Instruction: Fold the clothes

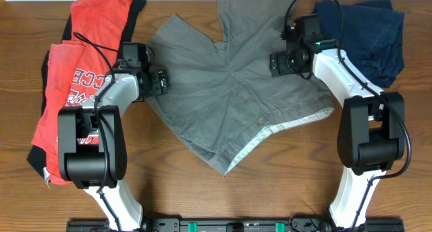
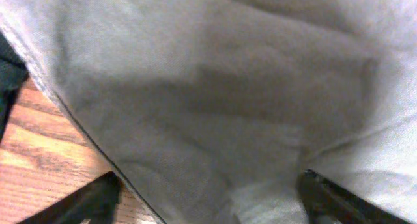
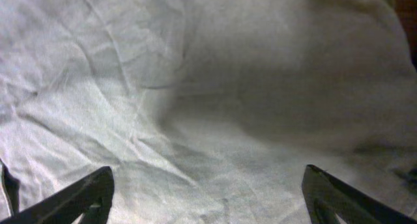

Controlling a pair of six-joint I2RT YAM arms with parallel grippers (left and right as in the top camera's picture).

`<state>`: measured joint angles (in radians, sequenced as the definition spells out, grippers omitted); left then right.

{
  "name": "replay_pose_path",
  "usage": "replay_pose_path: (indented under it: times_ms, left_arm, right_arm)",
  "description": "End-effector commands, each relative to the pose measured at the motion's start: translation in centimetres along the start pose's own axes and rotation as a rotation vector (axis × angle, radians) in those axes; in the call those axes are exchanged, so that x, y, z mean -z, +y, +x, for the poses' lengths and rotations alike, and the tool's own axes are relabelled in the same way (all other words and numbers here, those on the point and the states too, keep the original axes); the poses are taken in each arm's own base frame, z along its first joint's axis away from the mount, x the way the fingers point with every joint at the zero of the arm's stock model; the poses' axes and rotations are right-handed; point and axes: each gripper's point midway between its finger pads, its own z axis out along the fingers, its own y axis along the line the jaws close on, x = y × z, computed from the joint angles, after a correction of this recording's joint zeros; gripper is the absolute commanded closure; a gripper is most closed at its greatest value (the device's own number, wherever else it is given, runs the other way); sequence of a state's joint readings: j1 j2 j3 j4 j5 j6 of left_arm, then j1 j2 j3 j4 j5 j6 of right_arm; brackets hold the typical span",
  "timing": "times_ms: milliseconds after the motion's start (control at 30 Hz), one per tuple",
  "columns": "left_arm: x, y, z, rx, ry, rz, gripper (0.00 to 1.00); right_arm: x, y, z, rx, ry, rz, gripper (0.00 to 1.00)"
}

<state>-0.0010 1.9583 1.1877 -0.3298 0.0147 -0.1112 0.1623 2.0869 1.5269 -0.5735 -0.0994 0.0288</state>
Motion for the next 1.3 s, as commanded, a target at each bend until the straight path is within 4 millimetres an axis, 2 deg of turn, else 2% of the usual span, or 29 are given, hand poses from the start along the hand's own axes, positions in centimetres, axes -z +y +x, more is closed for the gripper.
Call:
replay_pose_path:
  times_ms: [0, 133, 233, 267, 433, 533, 733, 900, 1033, 1167, 1267]
  left_arm:
    - [-0.4, 0.5, 0.4, 0.001, 0.013, -0.02, 0.23]
    - [-0.4, 0.5, 0.6, 0.001, 0.022, -0.021, 0.55]
    - [-0.4, 0.6, 1.0, -0.001, 0.036, -0.024, 0.87]
    - [-0.4, 0.7, 1.2, -0.001, 0.043, -0.03, 0.94]
    - [0.4, 1.8, 3.3, 0.007, 0.132, -0.067, 0.94]
    - [1.8, 2.8, 5.1, 0.061, 0.211, -0.091, 0.94]
    - [6.6, 4.7, 8.9, 0.18, 0.365, -0.144, 0.94]
    - [10.8, 4.9, 12.4, 0.176, 0.504, -0.158, 0.94]
    - [13.2, 4.9, 15.1, 0.194, 0.628, -0.169, 0.94]
    - [13.4, 3.2, 15.3, 0.217, 0.644, -0.1, 0.94]
    - [13.0, 2.8, 14.9, 0.204, 0.621, -0.092, 0.94]
  right_arm:
    - [-0.2, 0.8, -0.2, 0.016, 0.002, -0.022, 0.18]
    - [-0.1, 1.2, 0.0, 0.015, 0.013, -0.049, 0.25]
    - [-0.1, 1.3, 0.3, 0.013, 0.024, -0.051, 0.27]
    - [-0.1, 1.2, 0.4, 0.013, 0.028, -0.051, 0.27]
    - [-0.1, 1.2, 0.9, 0.01, 0.047, -0.05, 0.27]
    - [-0.1, 1.2, 1.0, 0.01, 0.051, -0.05, 0.27]
    - [-0.1, 1.2, 1.0, -0.012, 0.051, -0.05, 0.25]
    - [-0.1, 1.2, 0.9, -0.044, 0.049, -0.049, 0.24]
    - [-0.1, 1.2, 0.7, -0.081, 0.041, -0.049, 0.23]
    - [-0.1, 1.2, 0.6, -0.112, 0.037, -0.048, 0.22]
    - [-0.1, 1.2, 0.6, -0.112, 0.037, -0.048, 0.22]
